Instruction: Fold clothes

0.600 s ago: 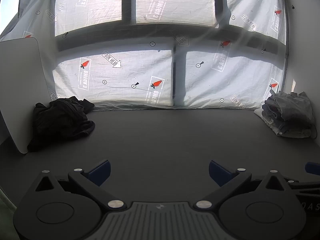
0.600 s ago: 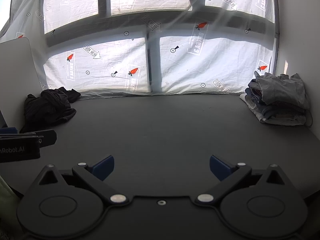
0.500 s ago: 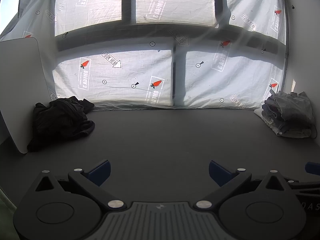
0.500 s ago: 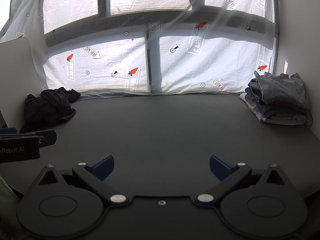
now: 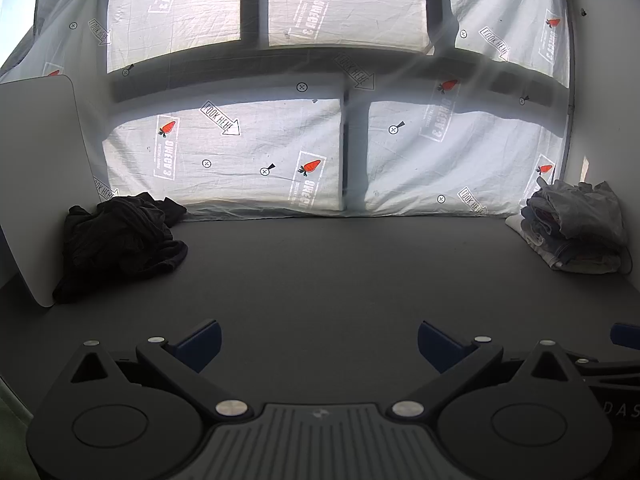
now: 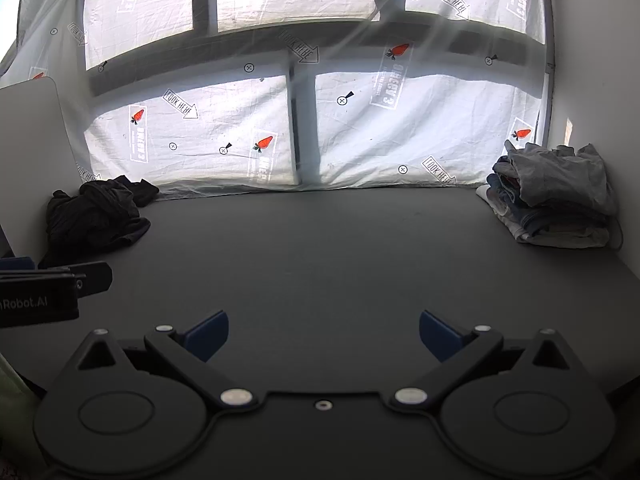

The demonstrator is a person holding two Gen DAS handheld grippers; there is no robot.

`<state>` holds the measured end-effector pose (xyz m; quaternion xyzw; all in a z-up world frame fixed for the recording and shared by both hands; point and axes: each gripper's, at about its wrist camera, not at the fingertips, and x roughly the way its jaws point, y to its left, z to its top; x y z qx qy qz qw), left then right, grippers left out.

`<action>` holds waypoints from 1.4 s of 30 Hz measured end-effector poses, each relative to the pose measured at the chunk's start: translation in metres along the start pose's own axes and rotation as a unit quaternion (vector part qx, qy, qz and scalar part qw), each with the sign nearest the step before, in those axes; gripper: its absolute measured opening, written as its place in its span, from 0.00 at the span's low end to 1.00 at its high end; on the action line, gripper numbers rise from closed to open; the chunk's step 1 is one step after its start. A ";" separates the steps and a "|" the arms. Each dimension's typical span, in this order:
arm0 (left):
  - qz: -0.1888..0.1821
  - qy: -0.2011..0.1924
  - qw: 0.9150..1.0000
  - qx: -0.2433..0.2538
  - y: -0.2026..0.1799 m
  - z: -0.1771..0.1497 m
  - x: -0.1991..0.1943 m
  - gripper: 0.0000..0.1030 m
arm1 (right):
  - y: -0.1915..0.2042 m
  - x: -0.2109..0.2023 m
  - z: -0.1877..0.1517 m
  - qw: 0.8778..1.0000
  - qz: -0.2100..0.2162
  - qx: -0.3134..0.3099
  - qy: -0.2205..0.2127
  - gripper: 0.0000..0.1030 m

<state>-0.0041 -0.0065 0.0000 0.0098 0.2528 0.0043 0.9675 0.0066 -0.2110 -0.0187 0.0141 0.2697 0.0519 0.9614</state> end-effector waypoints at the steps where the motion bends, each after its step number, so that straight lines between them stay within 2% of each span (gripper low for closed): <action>1: 0.000 0.000 1.000 0.000 0.000 0.000 -0.001 1.00 | 0.000 0.000 0.000 1.000 0.000 0.000 0.000 1.00; 35: 0.004 -0.003 1.000 0.002 0.006 0.000 -0.002 1.00 | 0.004 -0.002 0.000 1.000 -0.006 0.004 -0.004 1.00; 42: 0.001 0.015 1.000 0.001 0.014 -0.007 0.004 1.00 | 0.005 0.004 -0.009 1.000 -0.023 0.021 0.001 1.00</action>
